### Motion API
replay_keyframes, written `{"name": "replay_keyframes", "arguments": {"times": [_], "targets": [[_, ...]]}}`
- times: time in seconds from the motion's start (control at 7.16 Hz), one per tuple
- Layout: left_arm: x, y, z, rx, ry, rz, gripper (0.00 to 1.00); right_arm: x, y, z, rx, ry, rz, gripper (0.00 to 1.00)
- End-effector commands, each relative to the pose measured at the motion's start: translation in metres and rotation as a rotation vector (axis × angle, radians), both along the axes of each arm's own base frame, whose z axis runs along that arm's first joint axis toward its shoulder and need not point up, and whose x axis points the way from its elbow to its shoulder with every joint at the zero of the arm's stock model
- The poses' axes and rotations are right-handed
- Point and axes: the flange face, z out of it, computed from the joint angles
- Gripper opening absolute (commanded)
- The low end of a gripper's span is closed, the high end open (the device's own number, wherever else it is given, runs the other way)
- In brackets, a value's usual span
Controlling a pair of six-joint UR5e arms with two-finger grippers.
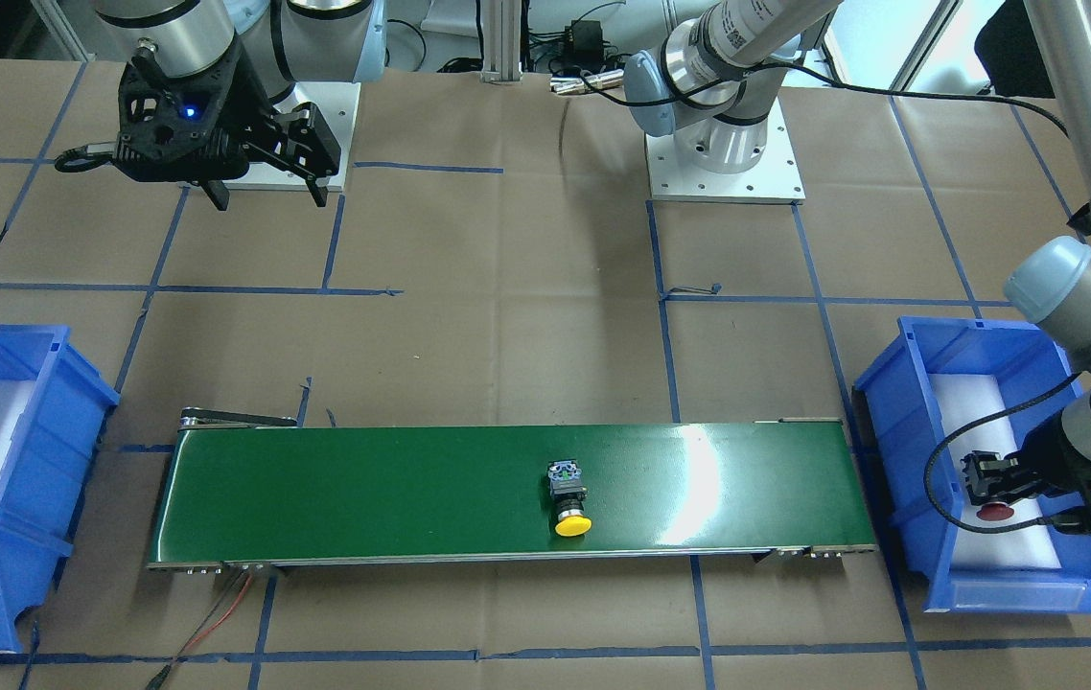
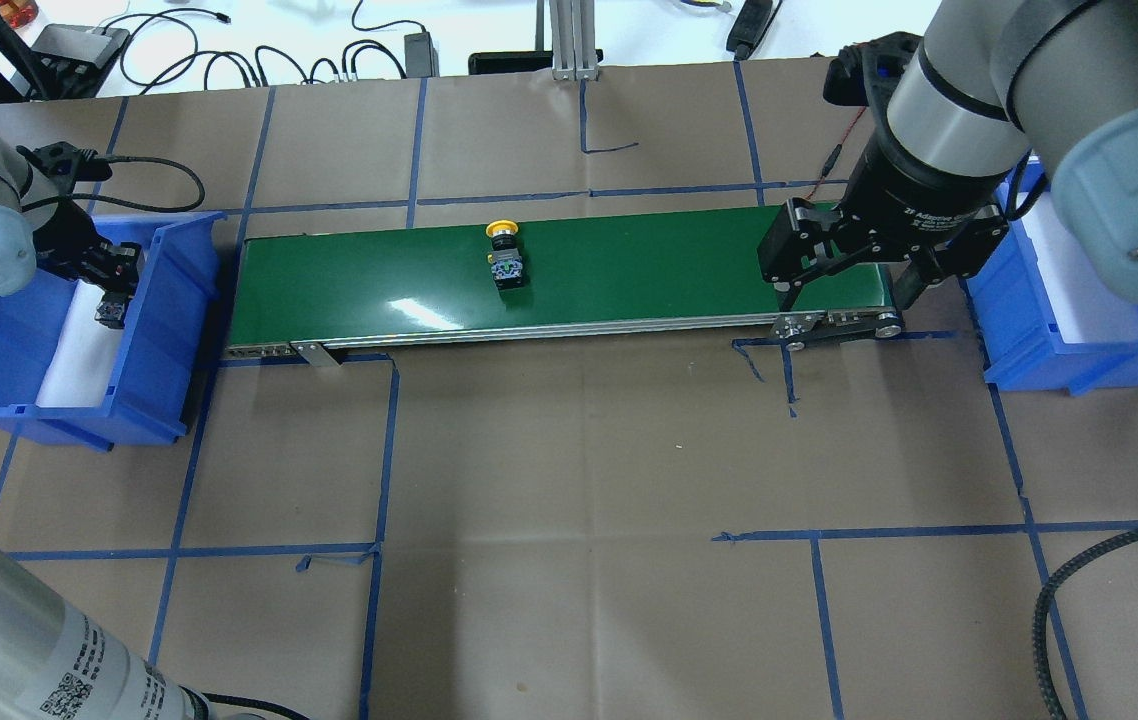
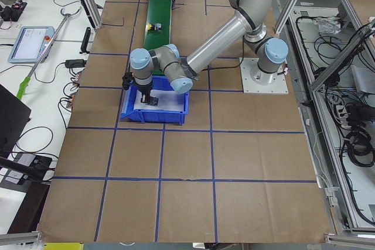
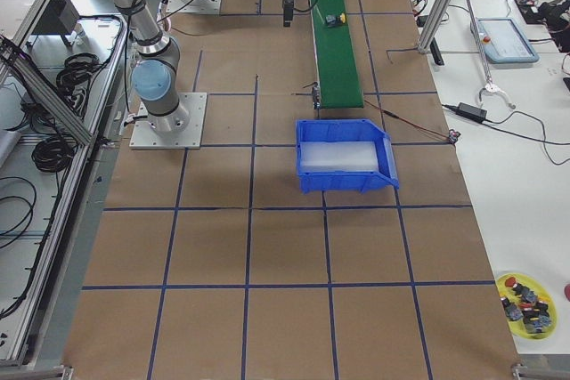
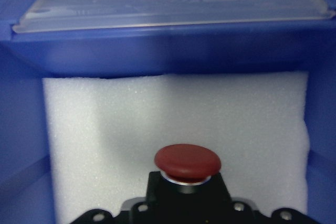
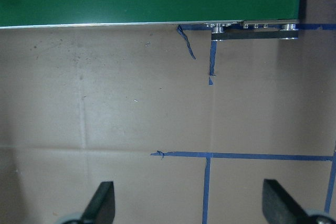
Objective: Transport two buttons from left to right
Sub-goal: 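Carry the red button onto the belt and release while right arm approaches belt end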
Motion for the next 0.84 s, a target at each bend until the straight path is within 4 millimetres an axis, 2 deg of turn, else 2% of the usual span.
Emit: {"name": "replay_keyframes", "arguments": {"times": [0.0,0.28,0.42,0.56,0.7], "targets": [[0.008,0.004,0.046,0.024,0.013,0.015,0.0,0.0,0.0,0.0,-0.001,0.0,0.0,1.0],[-0.002,0.013,0.13,0.078,0.042,0.021,0.0,0.0,0.0,0.0,-0.001,0.0,0.0,1.0],[-0.007,0.013,0.159,0.097,0.052,0.03,0.0,0.0,0.0,0.0,-0.001,0.0,0.0,1.0],[-0.017,0.005,0.176,0.1,0.052,0.025,0.0,0.0,0.0,0.0,-0.001,0.0,0.0,1.0],[-0.047,-0.007,0.186,0.089,0.04,0.026,0.0,0.0,0.0,0.0,-0.001,0.0,0.0,1.0]]}}
